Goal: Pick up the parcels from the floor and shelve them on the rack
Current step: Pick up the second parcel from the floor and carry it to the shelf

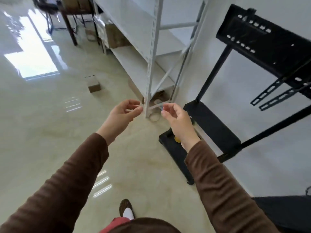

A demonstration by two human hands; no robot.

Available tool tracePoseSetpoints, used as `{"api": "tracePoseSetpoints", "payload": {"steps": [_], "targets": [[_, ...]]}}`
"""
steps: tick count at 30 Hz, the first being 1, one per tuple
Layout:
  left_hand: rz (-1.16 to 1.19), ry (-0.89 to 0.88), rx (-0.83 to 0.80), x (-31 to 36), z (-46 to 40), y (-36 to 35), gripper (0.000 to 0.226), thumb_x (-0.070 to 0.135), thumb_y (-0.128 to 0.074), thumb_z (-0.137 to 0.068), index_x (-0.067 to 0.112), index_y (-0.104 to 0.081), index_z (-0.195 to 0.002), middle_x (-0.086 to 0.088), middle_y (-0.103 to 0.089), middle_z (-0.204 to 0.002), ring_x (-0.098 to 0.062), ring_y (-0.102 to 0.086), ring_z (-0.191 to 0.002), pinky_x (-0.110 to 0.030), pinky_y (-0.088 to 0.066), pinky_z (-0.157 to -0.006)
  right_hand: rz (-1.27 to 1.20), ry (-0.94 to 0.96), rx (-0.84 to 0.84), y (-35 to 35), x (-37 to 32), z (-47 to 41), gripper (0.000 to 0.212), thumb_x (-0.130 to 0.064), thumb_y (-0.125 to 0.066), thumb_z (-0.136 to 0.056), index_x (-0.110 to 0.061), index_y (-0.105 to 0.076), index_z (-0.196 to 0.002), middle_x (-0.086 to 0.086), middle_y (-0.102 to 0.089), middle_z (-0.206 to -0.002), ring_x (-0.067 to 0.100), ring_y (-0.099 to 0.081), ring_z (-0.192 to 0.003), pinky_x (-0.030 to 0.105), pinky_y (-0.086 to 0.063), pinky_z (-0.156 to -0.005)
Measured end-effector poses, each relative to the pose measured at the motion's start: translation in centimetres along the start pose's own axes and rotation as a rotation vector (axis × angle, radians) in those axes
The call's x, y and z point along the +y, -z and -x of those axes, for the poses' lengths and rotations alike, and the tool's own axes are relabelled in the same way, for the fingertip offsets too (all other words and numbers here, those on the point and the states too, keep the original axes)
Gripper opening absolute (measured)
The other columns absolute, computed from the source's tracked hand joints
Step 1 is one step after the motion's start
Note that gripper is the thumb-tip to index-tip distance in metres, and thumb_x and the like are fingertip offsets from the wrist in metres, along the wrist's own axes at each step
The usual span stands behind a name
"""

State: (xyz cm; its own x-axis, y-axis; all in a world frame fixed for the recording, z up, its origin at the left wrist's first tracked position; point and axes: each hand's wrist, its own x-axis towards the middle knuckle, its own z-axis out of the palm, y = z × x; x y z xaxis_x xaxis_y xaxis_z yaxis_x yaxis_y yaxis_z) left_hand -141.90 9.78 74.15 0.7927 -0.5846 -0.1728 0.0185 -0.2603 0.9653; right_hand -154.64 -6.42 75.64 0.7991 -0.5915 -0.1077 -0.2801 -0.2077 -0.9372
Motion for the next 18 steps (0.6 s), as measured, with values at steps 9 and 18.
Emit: {"api": "tracePoseSetpoints", "payload": {"steps": [9, 18], "targets": [[0.055, 0.112, 0.179, -4.9, -9.1, 14.2, 0.02, 0.032, -0.067, -0.097, 0.028, -0.067, -0.117, 0.004, -0.067, -0.105, -0.017, -0.066, -0.102, -0.036, -0.054, -0.092, -0.024, -0.057, -0.193, -13.5, -2.9, -12.9, 0.028, -0.021, -0.064, -0.099, -0.019, -0.065, -0.127, -0.004, -0.068, -0.119, 0.007, -0.063, -0.106, 0.015, -0.047, -0.084], [0.051, 0.214, 0.245, -8.2, -24.1, 24.8, 0.029, 0.036, -0.067, -0.097, 0.025, -0.066, -0.124, 0.004, -0.067, -0.111, -0.03, -0.067, -0.12, -0.034, -0.051, -0.095, -0.032, -0.065, -0.283, -24.0, -4.4, -31.2, 0.021, -0.018, -0.061, -0.099, -0.022, -0.065, -0.12, -0.002, -0.069, -0.114, 0.01, -0.063, -0.103, 0.016, -0.046, -0.082]]}}
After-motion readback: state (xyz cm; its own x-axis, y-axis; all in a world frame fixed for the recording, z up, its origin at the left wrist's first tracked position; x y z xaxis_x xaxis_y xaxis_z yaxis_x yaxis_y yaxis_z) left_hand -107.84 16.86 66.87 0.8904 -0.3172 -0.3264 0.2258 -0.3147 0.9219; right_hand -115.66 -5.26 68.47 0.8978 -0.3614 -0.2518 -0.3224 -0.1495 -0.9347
